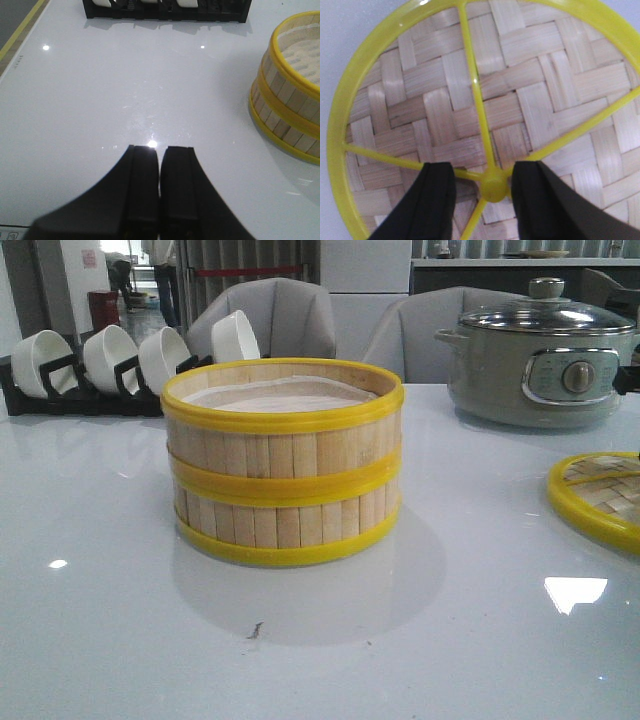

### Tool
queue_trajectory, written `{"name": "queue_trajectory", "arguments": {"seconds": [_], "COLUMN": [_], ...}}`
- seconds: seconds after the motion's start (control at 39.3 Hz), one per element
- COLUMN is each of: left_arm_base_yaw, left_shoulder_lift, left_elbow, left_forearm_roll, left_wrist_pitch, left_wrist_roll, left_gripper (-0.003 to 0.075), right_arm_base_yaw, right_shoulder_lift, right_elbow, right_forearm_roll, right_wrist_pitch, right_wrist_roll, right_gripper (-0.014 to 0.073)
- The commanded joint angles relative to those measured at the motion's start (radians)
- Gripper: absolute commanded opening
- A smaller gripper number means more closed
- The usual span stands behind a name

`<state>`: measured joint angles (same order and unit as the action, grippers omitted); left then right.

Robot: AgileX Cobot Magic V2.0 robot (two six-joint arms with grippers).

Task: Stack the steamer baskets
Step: 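Lower the right gripper onto the lid's center knob and grasp it, then lift the woven lid with the right gripper and carry it over the stack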

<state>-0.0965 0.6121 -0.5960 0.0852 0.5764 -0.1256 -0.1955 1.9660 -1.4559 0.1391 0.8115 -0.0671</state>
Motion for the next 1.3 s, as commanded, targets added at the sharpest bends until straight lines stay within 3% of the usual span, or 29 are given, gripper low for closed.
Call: {"name": "queue_trajectory", "arguments": {"seconds": [0.0, 0.23, 0.3, 0.46, 0.89, 1.27], "left_arm_base_yaw": [-0.001, -0.001, -0.001, -0.001, -0.001, -0.001], "left_shoulder_lift": [0.007, 0.007, 0.007, 0.007, 0.007, 0.007], "left_elbow": [-0.027, -0.027, -0.027, -0.027, -0.027, -0.027], "left_forearm_roll": [-0.001, -0.001, -0.001, -0.001, -0.001, -0.001], "left_wrist_pitch": [-0.084, -0.084, -0.084, -0.084, -0.084, -0.084], "left_wrist_roll": [-0.007, -0.007, -0.007, -0.007, -0.007, -0.007], "left_gripper": [0.0086, 0.0086, 0.0086, 0.0086, 0.0086, 0.0086], "right_arm_base_yaw": [-0.009, -0.009, -0.009, -0.003, 0.178, 0.439], "right_shoulder_lift": [-0.055, -0.055, -0.055, -0.055, -0.24, -0.229], "right_elbow": [-0.034, -0.034, -0.034, -0.034, -0.067, -0.407], "right_forearm_roll": [-0.002, -0.002, -0.002, -0.002, -0.002, -0.002], "right_wrist_pitch": [-0.02, -0.018, -0.017, -0.003, -0.011, 0.138], "right_wrist_roll": [-0.003, -0.003, -0.003, -0.003, -0.004, -0.004], "right_gripper": [0.0393, 0.0381, 0.0309, 0.0038, 0.0055, 0.0055]}}
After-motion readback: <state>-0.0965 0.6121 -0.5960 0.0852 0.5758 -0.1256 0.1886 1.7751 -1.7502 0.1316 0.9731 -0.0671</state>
